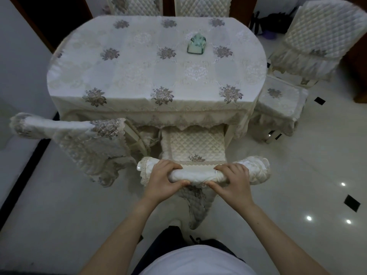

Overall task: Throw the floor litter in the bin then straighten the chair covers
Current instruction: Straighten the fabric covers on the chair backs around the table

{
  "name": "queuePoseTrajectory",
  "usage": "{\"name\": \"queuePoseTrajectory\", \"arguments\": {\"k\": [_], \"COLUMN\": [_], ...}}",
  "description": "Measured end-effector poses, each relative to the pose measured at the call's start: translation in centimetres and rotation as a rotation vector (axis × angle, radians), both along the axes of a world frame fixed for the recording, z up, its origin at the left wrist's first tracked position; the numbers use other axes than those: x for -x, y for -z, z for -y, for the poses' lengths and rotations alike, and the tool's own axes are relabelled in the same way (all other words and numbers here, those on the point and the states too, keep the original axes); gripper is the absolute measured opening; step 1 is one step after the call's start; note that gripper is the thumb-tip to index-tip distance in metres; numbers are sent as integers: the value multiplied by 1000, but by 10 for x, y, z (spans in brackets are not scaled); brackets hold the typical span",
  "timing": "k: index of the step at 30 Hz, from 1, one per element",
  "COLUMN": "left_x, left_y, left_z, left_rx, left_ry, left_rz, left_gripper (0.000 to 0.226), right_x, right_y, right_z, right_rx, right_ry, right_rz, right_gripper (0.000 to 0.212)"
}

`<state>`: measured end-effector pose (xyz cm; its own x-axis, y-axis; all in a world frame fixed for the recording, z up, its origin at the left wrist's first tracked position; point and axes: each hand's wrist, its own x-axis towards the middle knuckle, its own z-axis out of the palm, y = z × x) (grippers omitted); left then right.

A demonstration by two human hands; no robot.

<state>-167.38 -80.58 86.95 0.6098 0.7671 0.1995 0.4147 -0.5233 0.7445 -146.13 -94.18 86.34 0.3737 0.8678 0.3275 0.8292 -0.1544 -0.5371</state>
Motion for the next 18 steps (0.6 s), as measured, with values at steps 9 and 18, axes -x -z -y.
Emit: {"name": "queuePoseTrajectory", "arguments": {"k": [9, 18], "left_x": [9, 11], "left_y": [3, -1], "left_z": [-41, -35], "left_rx": [-10, -57], "left_ry": [56, 50], "left_rz": [3, -34], "left_gripper": [47, 48], "right_x": [16, 10], "right_y": [-3, -10], "right_z": [-32, -33], "right_rx": [29, 77], "right_ry": [54, -2], "right_rz": [-24, -65], "right_gripper": [50, 49]}}
